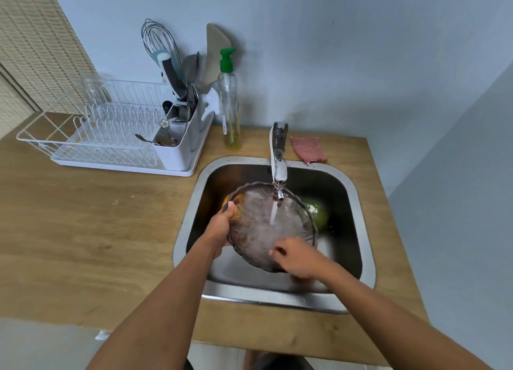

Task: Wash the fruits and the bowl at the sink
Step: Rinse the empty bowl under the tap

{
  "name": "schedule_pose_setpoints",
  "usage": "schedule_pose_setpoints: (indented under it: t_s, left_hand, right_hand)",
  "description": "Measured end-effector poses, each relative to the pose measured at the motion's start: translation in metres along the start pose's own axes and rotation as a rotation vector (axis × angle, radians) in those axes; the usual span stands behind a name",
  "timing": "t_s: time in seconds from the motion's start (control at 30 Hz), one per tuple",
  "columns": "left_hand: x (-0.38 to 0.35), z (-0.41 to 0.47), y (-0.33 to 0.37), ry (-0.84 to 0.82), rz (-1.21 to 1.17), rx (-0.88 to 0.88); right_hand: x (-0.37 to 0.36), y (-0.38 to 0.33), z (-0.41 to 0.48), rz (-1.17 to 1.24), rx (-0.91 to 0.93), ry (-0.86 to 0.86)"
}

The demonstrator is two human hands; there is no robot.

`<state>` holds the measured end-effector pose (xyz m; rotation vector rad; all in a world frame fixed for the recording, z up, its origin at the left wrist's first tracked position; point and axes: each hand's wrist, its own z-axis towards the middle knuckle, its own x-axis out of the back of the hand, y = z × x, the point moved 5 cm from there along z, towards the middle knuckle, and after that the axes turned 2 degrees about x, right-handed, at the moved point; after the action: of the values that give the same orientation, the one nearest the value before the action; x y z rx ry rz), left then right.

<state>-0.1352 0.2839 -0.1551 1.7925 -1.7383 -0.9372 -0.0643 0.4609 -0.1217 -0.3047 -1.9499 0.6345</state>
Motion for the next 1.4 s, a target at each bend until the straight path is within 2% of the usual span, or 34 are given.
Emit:
schedule_pose_setpoints:
  t_s: [0.07, 0.13, 0.3, 0.37, 0.5, 0.57, 0.67, 0.77, 0.97, 1.13, 1.23, 1.4]
  left_hand:
    - [-0.004, -0.003, -0.002, 0.019, 0.028, 0.000]
    - [-0.012, -0.005, -0.009, 0.014, 0.009, 0.020]
    - [-0.027, -0.013, -0.017, -0.024, -0.082, 0.030]
    - [-0.026, -0.014, -0.014, -0.018, -0.058, 0.009]
    - [-0.015, -0.011, -0.006, 0.019, -0.035, -0.011]
    - [-0.012, -0.011, -0.003, 0.025, -0.020, -0.030]
    - [-0.004, -0.015, 0.007, 0.092, 0.030, -0.080]
    - [0.002, -0.020, 0.023, 0.111, 0.113, -0.162]
    - [0.003, -0.030, 0.054, 0.145, 0.409, -0.323]
    - [0.014, -0.039, 0.079, 0.258, 0.639, -0.427]
    - [0.017, -0.047, 0.091, 0.287, 0.758, -0.484]
    - [0.010, -0.070, 0.112, 0.316, 0.895, -0.663]
  right_hand:
    - [0.012, 0.034, 0.005, -0.061, -0.191, 0.116]
    - [0.022, 0.047, 0.018, -0.095, -0.289, 0.189]
    - [0.024, 0.016, 0.057, -0.090, -0.263, 0.224]
    - [0.013, -0.005, 0.065, -0.023, -0.200, 0.164]
    - [-0.004, -0.052, 0.043, 0.235, 0.175, 0.165]
    - [-0.007, -0.059, 0.019, 0.327, 0.248, 0.069]
    - [-0.012, -0.043, -0.012, 0.277, 0.145, -0.047]
    - [-0.009, -0.018, -0.027, 0.166, 0.097, -0.012]
    - [-0.009, 0.029, -0.017, 0.002, 0.049, 0.157]
    - [0.003, 0.064, -0.010, 0.093, -0.152, 0.315]
    - [0.021, 0.061, -0.008, 0.224, -0.220, 0.371]
    - [0.071, 0.039, -0.003, 0.145, -0.243, 0.515]
